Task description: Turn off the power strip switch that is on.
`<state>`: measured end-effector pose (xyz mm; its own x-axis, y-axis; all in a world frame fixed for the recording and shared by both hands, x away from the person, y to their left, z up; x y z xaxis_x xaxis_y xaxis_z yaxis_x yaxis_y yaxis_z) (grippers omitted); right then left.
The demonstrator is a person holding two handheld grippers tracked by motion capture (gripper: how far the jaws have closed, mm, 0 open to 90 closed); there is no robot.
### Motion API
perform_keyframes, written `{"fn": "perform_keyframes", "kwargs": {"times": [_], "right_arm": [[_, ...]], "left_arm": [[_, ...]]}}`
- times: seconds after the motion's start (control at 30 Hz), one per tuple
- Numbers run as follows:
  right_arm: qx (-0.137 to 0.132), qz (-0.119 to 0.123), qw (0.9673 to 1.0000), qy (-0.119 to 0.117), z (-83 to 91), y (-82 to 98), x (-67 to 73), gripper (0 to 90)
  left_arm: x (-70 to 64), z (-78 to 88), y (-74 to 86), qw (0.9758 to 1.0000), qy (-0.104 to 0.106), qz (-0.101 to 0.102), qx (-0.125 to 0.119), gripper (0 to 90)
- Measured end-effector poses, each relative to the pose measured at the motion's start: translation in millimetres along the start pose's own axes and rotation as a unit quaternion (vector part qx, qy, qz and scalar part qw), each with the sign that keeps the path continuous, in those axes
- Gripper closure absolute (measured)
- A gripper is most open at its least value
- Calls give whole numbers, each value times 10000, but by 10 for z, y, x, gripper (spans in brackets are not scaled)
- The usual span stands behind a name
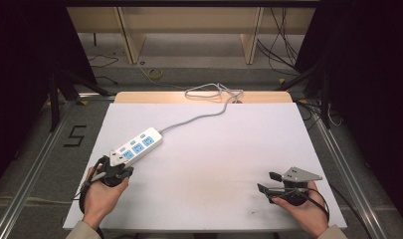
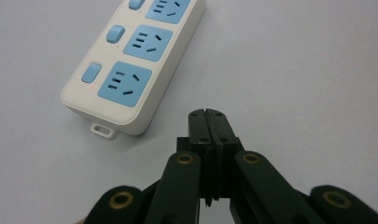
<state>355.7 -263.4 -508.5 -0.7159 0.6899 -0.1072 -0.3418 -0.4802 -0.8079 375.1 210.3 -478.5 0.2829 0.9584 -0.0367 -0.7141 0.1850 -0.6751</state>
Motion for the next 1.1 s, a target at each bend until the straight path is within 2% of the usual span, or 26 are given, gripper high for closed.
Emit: {"fn": "perform_keyframes", "kwargs": {"times": [1.1], "right_arm": [[-19,-5,10000,-8,5,-2,-1,361]], "left_arm": [[140,-52,-143,9998,-143,151,81,897]]}}
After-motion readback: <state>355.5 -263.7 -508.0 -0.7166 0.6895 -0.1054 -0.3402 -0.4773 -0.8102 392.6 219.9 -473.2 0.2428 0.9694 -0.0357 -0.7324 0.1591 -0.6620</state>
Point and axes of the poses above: each handheld gripper's, and its own axes: z roughly backward along the jaws, y roughly out of its underside, x roughly to its left, the point moved 5 cm from there along -z, roughly forward along the jaws, and after that the axes turned 10 degrees about z, right-handed, at the moved point
